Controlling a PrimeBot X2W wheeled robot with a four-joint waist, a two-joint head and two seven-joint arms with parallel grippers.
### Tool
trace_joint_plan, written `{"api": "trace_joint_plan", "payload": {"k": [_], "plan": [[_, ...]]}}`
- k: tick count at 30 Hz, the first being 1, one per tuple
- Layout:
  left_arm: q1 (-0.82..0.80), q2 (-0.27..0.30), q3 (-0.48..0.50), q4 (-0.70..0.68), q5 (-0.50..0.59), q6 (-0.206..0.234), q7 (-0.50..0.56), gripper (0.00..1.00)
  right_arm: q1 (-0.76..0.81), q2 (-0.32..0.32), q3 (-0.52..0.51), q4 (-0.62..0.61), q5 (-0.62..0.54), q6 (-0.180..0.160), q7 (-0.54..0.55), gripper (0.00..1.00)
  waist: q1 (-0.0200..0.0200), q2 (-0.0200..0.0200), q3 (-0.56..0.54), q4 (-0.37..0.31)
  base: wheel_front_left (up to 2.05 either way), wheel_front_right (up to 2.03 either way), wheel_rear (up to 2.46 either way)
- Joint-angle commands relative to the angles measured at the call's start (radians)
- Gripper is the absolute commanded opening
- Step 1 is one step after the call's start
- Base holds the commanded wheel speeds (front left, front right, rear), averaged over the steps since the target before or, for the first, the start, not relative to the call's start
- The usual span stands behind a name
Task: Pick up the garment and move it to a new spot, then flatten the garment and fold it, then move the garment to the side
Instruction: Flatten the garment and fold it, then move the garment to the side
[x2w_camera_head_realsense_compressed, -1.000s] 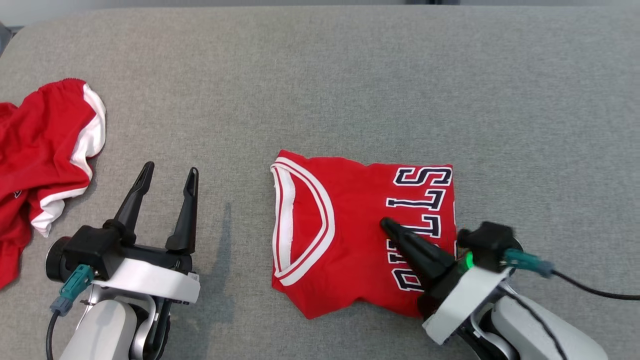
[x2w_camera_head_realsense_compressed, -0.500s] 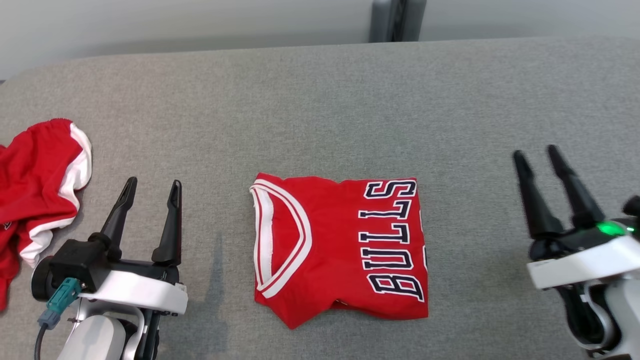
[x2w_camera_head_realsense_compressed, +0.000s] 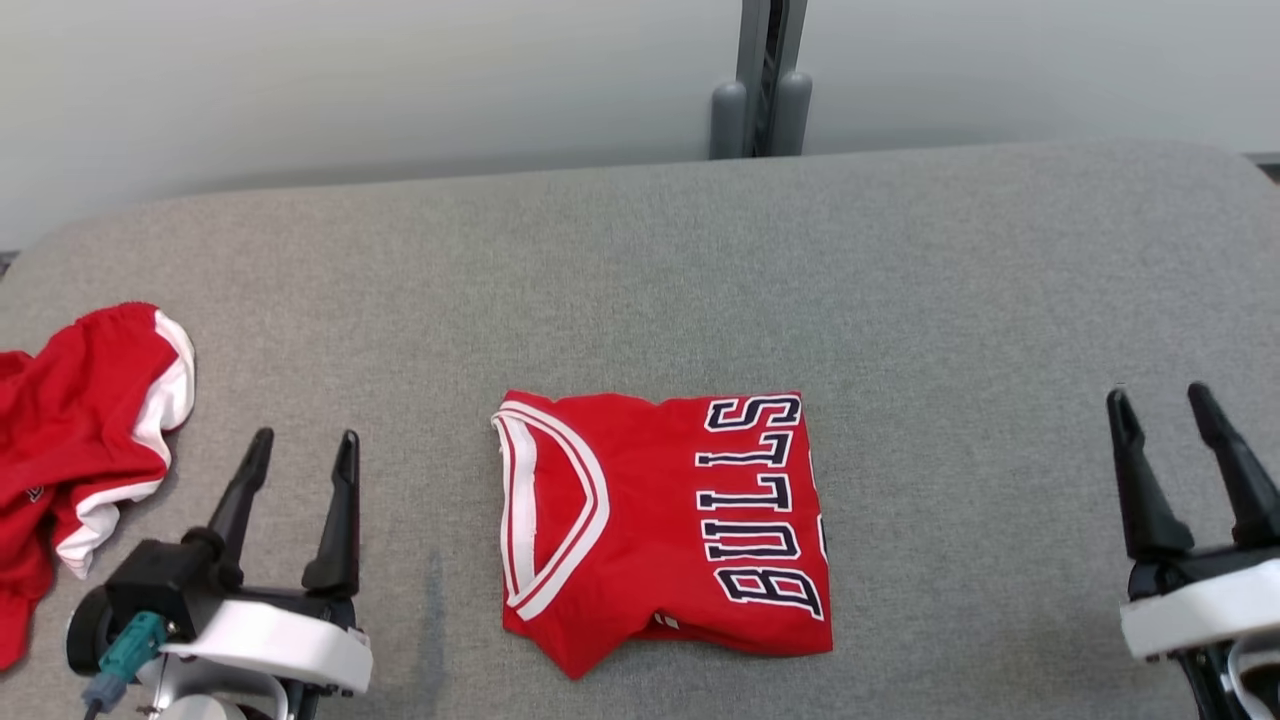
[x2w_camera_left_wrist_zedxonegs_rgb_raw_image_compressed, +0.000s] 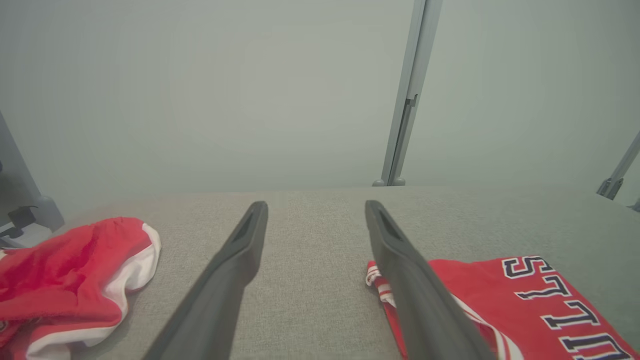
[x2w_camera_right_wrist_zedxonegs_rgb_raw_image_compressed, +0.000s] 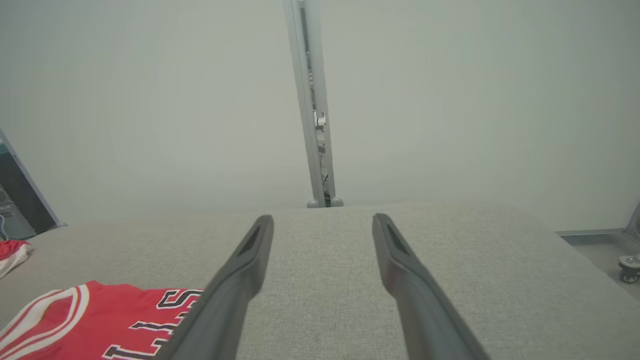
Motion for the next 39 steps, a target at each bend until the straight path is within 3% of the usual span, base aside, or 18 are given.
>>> {"api": "trace_joint_plan", "payload": {"k": [1,15,39], "plan": [[0.010,0.007,-0.002,0.000,-0.001,0.006,0.002,1.00,0.022,-0.003,-0.005,-0.007,-0.020,0.000,0.015,1.00,0.0000,-0.0001,-0.024,0.001,0.00,0.00,0.00],[0.092,0.016,-0.008,-0.007,-0.021,0.024,0.027,1.00,0.161,0.020,-0.050,-0.098,-0.060,0.000,0.114,1.00,0.0000,-0.0001,-0.129,0.020,0.00,0.00,0.00],[0.113,0.041,-0.024,-0.057,-0.020,0.046,0.059,1.00,0.172,0.040,-0.061,-0.113,-0.069,0.000,0.134,1.00,0.0000,-0.0001,-0.135,0.034,0.00,0.00,0.00]]}}
